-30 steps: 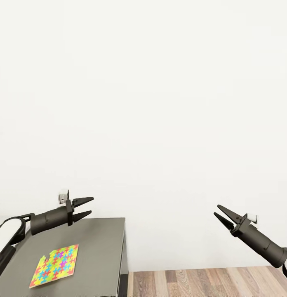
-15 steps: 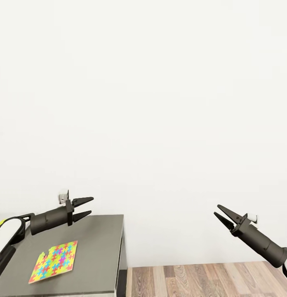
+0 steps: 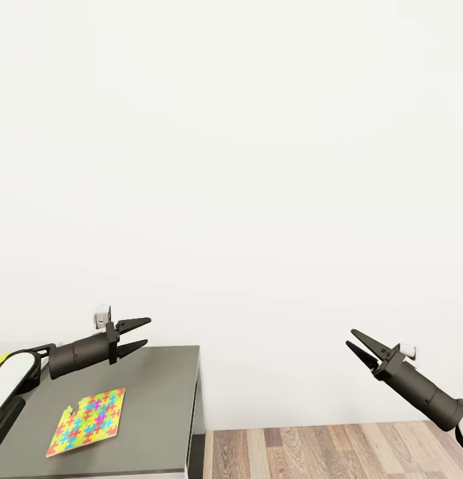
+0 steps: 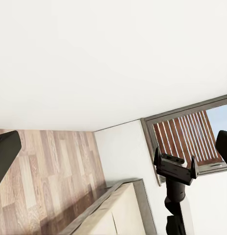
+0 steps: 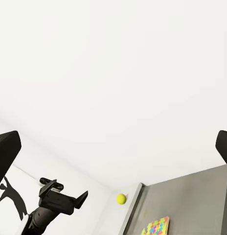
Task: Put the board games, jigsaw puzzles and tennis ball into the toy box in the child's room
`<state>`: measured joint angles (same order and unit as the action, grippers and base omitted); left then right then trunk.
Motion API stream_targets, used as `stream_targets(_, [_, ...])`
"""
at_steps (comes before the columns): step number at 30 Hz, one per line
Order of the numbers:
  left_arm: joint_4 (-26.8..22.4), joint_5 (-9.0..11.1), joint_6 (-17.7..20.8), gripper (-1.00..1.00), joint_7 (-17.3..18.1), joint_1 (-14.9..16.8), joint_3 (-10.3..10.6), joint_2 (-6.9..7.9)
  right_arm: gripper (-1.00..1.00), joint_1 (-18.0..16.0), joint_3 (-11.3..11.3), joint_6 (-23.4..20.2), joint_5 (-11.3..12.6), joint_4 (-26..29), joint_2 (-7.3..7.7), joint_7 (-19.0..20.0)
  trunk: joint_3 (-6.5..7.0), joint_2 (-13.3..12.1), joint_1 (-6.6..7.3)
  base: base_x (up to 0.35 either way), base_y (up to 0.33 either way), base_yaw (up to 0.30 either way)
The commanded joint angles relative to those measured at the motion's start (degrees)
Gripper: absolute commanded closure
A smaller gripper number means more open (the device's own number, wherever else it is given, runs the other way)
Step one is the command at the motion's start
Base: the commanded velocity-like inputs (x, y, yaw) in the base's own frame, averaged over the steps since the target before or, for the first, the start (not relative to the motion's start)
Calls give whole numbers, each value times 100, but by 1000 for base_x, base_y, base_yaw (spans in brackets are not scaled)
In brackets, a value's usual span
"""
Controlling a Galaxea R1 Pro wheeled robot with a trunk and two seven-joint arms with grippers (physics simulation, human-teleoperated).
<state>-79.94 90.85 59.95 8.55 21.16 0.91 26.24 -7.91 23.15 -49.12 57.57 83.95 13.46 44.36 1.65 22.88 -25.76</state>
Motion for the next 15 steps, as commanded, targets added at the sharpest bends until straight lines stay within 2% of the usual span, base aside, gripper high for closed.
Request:
stream_targets(1, [4, -50, 5, -100, 59, 3, 6, 4, -100, -3, 6, -29, 4, -2, -1, 11, -2, 4, -2, 0, 0, 0])
stream_targets(15, [7, -50, 5, -100, 57, 3, 6, 4, -100, -2, 10, -29, 1, -1, 1, 15, -2, 4, -2, 0, 0, 0])
